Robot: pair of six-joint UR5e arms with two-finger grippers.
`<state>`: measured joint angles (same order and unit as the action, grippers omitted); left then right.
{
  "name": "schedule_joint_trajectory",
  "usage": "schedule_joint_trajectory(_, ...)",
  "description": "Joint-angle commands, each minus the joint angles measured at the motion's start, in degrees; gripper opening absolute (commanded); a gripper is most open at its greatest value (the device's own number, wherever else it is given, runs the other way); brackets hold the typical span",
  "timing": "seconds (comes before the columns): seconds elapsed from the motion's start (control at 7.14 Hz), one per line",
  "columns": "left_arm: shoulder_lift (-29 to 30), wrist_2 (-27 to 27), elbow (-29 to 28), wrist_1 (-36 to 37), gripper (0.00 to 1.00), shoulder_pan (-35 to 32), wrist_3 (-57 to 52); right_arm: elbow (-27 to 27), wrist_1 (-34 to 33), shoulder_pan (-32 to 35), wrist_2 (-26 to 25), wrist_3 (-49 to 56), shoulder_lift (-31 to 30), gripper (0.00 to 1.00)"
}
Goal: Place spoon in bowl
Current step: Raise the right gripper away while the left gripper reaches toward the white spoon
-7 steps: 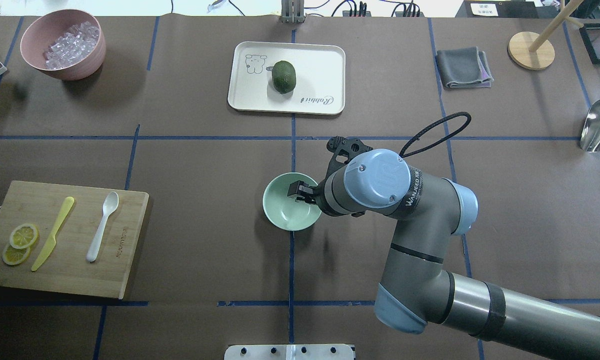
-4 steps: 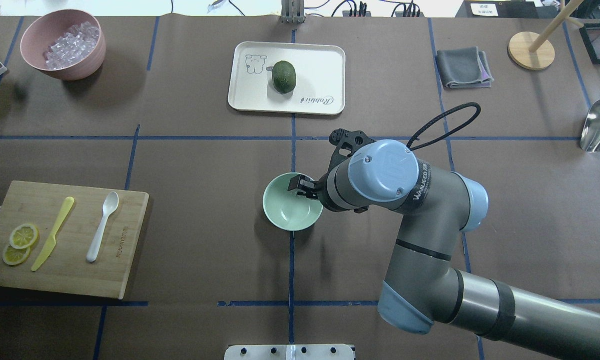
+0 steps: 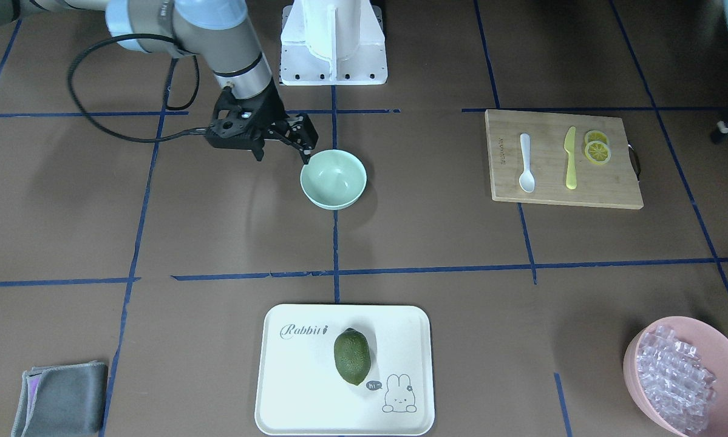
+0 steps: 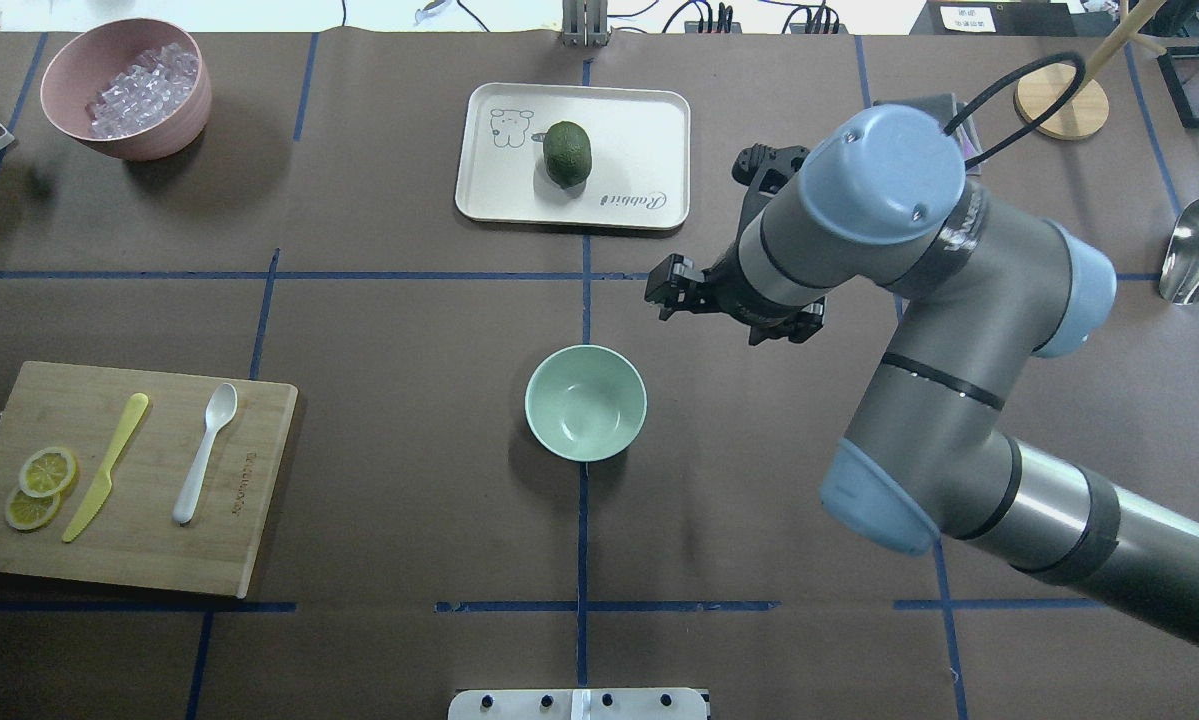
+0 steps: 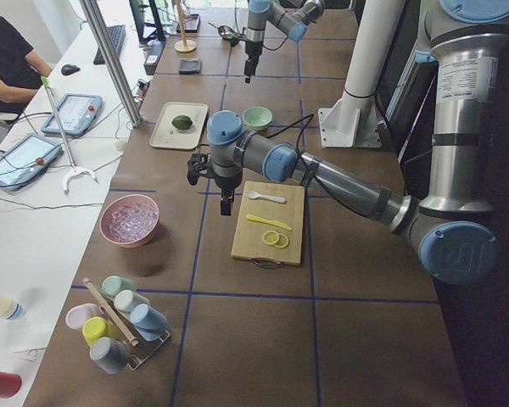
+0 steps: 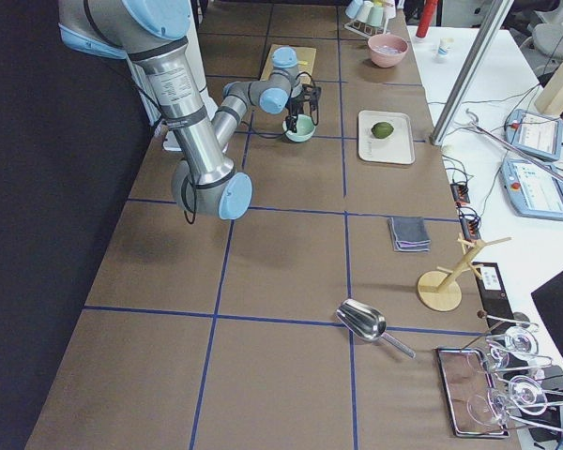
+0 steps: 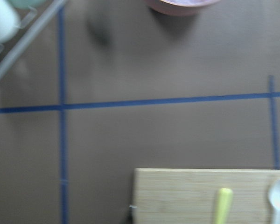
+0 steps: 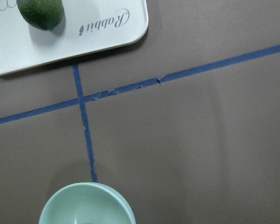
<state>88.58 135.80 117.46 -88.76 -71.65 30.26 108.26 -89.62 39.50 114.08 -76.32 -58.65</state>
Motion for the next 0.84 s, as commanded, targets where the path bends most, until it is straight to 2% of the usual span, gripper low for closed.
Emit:
schedule_joint_trajectory(0.0,0.1,-4.6,4.6,-1.2,1.00,10.7,14.9,0.2,-0.9,9.2,6.7,15.3,-4.8,1.00)
schedule_joint_trajectory(0.14,-0.4,-9.0,4.2,-5.3,1.00,15.1,19.6,0.1,-0.6,14.2,12.5,23.0,-8.2,1.00)
schedule_joint_trajectory(0.28,-0.4,-12.0,2.8,-9.6,1.00,20.1,25.7,-0.2,-0.5,19.3,15.5,30.4,-11.6,1.00)
schedule_joint_trajectory(0.42,-0.3,-16.1,-0.5,-16.1,1.00,24.2,30.8,-1.1,-0.6,23.3,17.4,37.8,-14.3,1.00)
schedule_joint_trajectory(0.56,0.2,-18.8,-6.4,-23.2,1.00,27.8,34.0,-2.7,-0.6,26.3,19.1,42.8,-15.8,1.00)
schedule_joint_trajectory(0.7,0.5,-19.7,-9.1,-28.0,1.00,30.7,37.5,-3.5,-0.6,27.8,19.3,44.4,-16.0,1.00)
